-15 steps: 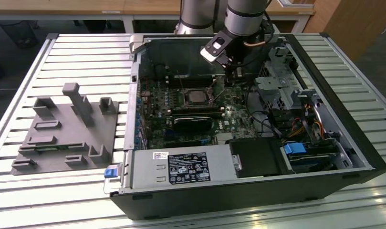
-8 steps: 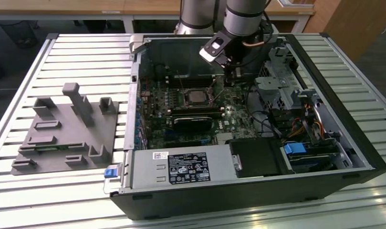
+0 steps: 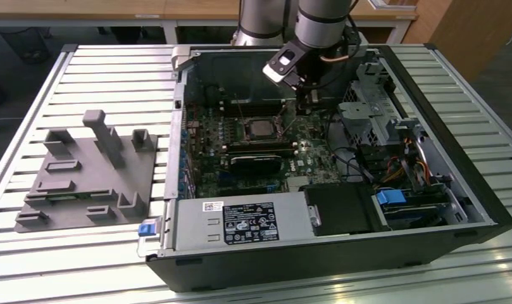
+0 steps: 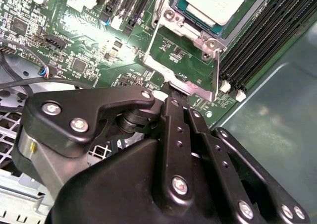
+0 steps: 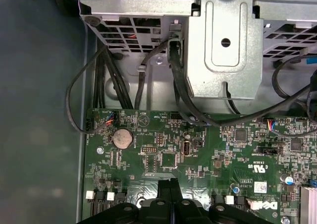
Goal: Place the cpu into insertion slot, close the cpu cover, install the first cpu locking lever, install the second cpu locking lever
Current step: 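Close the cpu cover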
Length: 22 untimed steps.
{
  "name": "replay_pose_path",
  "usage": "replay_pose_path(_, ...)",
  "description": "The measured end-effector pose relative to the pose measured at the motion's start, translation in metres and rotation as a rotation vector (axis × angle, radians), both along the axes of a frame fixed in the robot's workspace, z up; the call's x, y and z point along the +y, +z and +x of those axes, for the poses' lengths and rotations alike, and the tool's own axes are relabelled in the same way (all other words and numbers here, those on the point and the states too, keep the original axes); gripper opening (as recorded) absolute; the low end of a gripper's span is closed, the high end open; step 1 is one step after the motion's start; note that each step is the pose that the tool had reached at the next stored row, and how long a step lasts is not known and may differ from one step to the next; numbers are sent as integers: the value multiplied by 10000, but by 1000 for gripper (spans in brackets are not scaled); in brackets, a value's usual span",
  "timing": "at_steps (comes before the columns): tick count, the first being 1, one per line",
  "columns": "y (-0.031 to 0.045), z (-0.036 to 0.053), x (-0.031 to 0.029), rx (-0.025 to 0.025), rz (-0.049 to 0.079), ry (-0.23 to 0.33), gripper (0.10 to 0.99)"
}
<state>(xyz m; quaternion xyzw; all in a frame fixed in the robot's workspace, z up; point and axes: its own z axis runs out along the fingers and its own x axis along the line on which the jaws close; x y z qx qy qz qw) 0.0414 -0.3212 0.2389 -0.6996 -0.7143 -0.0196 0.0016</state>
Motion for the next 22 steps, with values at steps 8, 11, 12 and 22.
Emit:
replay_pose_path(8,-2,-35,0,0,16,-1,125)
replay_pose_path(11,-1,-71,0,0,23,1,125)
replay_pose_path(12,-1,-85,0,1,23,0,125)
replay_pose_path(22,-2,-184,0,0,25,0,125)
